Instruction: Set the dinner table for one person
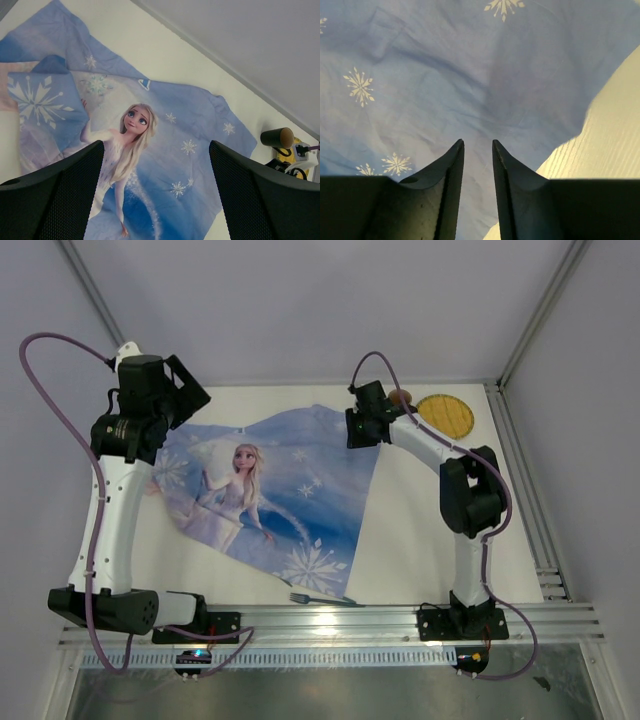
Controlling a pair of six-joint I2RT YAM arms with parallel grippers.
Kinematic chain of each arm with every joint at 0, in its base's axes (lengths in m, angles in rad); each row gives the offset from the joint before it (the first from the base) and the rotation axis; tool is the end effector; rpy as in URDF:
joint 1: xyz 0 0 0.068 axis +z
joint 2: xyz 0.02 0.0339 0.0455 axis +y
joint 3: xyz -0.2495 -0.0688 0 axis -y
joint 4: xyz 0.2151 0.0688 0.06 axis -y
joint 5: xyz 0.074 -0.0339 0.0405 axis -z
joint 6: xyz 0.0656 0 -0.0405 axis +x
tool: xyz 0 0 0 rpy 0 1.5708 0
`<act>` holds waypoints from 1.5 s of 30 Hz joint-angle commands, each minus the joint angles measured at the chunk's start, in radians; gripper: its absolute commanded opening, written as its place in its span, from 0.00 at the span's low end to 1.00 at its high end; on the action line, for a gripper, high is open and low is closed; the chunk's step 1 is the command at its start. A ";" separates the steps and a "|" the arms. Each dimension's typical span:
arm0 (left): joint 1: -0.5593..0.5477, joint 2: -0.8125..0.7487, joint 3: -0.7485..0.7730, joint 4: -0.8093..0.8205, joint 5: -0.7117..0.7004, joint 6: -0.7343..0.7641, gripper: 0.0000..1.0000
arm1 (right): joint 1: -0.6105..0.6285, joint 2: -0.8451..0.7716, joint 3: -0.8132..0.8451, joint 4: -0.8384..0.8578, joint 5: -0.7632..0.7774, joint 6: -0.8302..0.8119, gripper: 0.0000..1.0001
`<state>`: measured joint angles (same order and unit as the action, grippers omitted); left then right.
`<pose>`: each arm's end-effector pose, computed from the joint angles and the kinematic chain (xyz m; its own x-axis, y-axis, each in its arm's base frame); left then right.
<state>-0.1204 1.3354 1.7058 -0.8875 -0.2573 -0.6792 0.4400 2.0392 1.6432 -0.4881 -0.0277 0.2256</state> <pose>0.2602 -0.0147 0.4220 -0.3169 -0.5736 -0.7554 -0.3888 0.8050 -0.4482 0.3998 0.1902 0.2006 -0.7808 -0.1204 -0.6131 -0.2740 0.9479 0.1627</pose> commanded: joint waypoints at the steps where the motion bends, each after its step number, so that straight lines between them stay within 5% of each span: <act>1: -0.001 -0.027 0.003 0.042 0.015 0.012 0.88 | -0.001 -0.033 0.003 0.017 0.023 -0.012 0.31; 9: -0.002 -0.035 0.003 0.041 0.012 0.027 0.88 | 0.000 -0.010 -0.006 -0.001 0.089 0.027 0.56; 26: -0.001 -0.019 0.003 0.058 0.032 0.006 0.88 | 0.118 -0.111 -0.218 -0.032 -0.145 0.142 0.56; 45: -0.001 -0.013 0.026 0.068 0.049 0.000 0.89 | 0.192 -0.385 -0.502 -0.084 -0.161 0.287 0.56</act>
<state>-0.1204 1.3266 1.7061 -0.8639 -0.2283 -0.6769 0.6086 1.7100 1.1778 -0.5529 -0.1738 0.4583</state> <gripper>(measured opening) 0.884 0.563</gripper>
